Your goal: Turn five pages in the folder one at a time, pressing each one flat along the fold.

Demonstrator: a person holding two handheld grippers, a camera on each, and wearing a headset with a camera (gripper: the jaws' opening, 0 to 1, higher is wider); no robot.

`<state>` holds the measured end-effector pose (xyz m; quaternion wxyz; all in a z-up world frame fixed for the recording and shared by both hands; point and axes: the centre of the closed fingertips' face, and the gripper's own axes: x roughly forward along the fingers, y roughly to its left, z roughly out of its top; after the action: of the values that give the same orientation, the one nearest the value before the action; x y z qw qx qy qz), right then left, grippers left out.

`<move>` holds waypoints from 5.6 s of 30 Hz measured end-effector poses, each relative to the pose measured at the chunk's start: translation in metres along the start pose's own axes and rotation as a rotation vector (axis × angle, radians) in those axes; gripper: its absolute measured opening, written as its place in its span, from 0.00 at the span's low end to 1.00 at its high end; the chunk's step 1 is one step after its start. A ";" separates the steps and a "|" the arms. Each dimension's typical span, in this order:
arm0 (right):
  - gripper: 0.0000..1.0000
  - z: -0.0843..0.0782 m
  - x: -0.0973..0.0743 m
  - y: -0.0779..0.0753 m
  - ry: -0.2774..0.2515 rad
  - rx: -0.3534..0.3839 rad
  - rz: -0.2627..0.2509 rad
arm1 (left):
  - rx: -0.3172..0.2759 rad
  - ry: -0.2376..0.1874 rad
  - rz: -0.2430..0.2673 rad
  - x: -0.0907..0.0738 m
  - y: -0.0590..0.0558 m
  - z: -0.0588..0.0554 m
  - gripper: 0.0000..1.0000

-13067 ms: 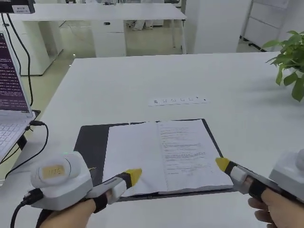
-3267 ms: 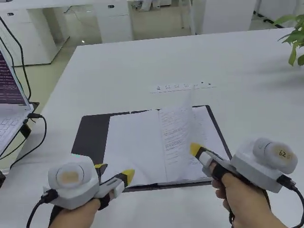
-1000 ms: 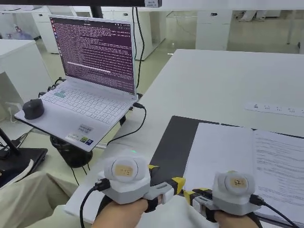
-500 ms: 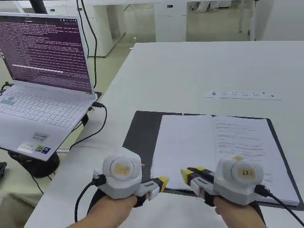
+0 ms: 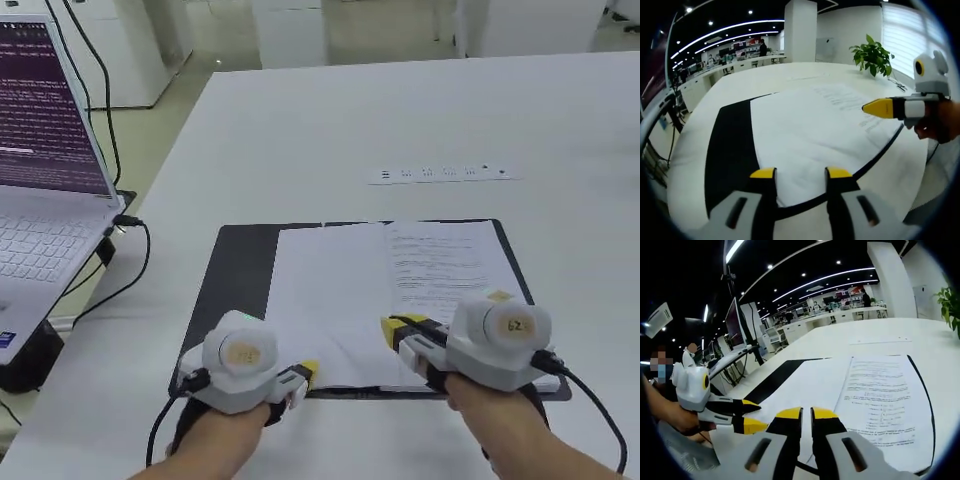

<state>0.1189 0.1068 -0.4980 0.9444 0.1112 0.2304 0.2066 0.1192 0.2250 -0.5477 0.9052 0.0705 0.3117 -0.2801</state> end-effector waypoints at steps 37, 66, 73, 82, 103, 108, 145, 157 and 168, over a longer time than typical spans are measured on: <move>0.00 0.000 0.069 -0.052 0.036 0.031 -0.022 | -0.024 -0.081 0.045 0.001 0.003 -0.008 0.35; 0.00 0.047 0.131 -0.090 -0.024 0.053 -0.074 | -0.038 -0.114 0.046 0.002 0.005 -0.010 0.35; 0.00 0.060 0.152 -0.101 -0.014 0.038 -0.101 | -0.038 -0.118 0.046 0.003 0.005 -0.010 0.34; 0.00 0.074 0.178 -0.121 -0.018 0.022 -0.129 | -0.042 -0.127 0.049 0.003 0.006 -0.010 0.33; 0.00 0.058 0.150 -0.104 0.000 0.022 -0.103 | -0.043 -0.124 0.049 0.001 0.005 -0.010 0.33; 0.00 0.053 0.141 -0.098 0.008 0.036 -0.095 | -0.043 -0.121 0.049 0.002 0.005 -0.010 0.33; 0.00 0.005 0.068 -0.052 0.017 0.106 -0.039 | -0.045 -0.131 0.049 0.000 0.004 -0.009 0.33; 0.00 -0.015 0.045 -0.036 0.037 0.123 -0.009 | -0.043 -0.132 0.047 0.000 0.005 -0.009 0.33; 0.00 -0.037 0.024 -0.021 0.069 0.134 0.016 | -0.039 -0.125 0.043 0.000 0.005 -0.010 0.33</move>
<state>0.1274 0.1029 -0.5458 0.9246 0.1689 0.2754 0.2020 0.1167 0.2317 -0.5557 0.9299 0.0419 0.2584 -0.2585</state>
